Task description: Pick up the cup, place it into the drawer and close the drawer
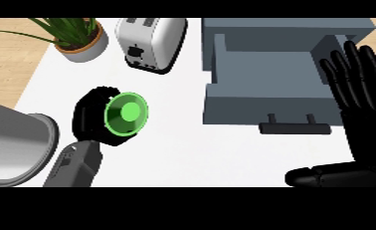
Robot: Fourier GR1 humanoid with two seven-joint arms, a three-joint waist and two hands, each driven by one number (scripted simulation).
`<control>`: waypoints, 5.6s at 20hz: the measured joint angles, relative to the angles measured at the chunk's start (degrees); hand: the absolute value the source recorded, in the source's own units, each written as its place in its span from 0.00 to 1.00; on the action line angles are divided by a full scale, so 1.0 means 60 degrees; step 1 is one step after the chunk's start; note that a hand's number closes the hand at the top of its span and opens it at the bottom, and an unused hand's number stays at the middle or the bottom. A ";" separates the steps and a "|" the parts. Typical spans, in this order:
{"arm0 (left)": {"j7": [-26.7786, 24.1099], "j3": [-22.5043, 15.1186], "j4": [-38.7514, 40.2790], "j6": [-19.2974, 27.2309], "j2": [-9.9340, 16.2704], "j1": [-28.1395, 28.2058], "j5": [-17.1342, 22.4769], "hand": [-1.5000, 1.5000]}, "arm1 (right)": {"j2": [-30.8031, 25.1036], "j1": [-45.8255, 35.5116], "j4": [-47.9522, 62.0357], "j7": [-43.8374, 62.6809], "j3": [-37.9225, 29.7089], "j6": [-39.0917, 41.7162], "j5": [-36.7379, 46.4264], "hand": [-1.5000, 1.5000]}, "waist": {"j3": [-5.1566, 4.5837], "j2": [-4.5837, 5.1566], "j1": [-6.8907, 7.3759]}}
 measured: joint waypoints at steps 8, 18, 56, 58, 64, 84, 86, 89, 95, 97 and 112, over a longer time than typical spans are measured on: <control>0.2965 -0.0814 -0.3794 0.0788 -0.0548 0.0109 0.0473 1.00 | 0.0100 0.0160 0.0029 -0.0110 0.0138 -0.0002 0.0136 0.00 | -0.0002 0.0010 -0.0026; 0.5407 -0.1392 -0.4967 0.2822 -0.0859 -0.2108 0.0282 1.00 | 0.0000 0.0215 -0.0026 -0.0169 -0.0019 0.0140 -0.0038 0.00 | -0.0008 0.0044 -0.0143; 0.4629 -0.4326 0.3202 0.6156 -0.0946 -0.8746 0.2468 1.00 | -0.0210 -0.0247 0.0757 -0.0622 -0.0241 0.0528 -0.0219 0.00 | -0.0002 0.0176 -0.0710; 0.4548 -0.4633 0.3552 0.6223 -0.0947 -0.8931 0.2638 1.00 | -0.0212 -0.0171 0.0733 -0.0678 -0.0234 0.0577 -0.0233 0.00 | -0.0003 0.0188 -0.0766; 0.4532 -0.5660 0.4050 0.6399 -0.0946 -0.9231 0.3247 1.00 | -0.0138 -0.0255 0.0917 -0.0816 -0.0096 0.0638 -0.0195 0.00 | 0.0001 0.0229 -0.0926; 0.3953 -0.6768 0.3881 0.6747 -0.0947 -0.9471 0.4788 0.00 | -0.0139 -0.0443 0.0915 -0.0654 -0.0324 0.0999 -0.1291 0.00 | -0.0002 0.0239 -0.0962; 0.3625 -0.6625 0.3675 0.6561 -0.0947 -0.9362 0.5020 0.00 | -0.0240 -0.0385 0.0870 -0.0566 -0.0440 0.1108 -0.1523 0.00 | -0.0004 0.0203 -0.0827; 0.3531 -0.6300 0.3516 0.6311 -0.0942 -0.9393 0.5267 0.00 | -0.0264 -0.0225 0.0684 -0.0497 -0.0475 0.1188 -0.1723 1.00 | -0.0003 0.0149 -0.0609; 0.3584 -0.5846 0.2528 0.6170 -0.0465 -0.8552 0.5458 0.00 | -0.0935 -0.0137 0.0314 -0.0244 -0.0495 0.1709 -0.1588 1.00 | -0.0014 0.0040 -0.0194; 0.3693 -0.5682 0.2075 0.6124 -0.0158 -0.8209 0.5549 0.00 | -0.1181 -0.0009 0.0298 -0.0363 -0.0412 0.1977 -0.1211 1.00 | -0.0015 0.0011 -0.0078; 0.4865 -0.5128 -0.3333 0.6085 0.2851 -0.3403 0.5736 0.00 | -0.1656 0.0581 0.0806 -0.0851 0.0461 0.2361 0.1697 1.00 | -0.0013 -0.0011 0.0160</control>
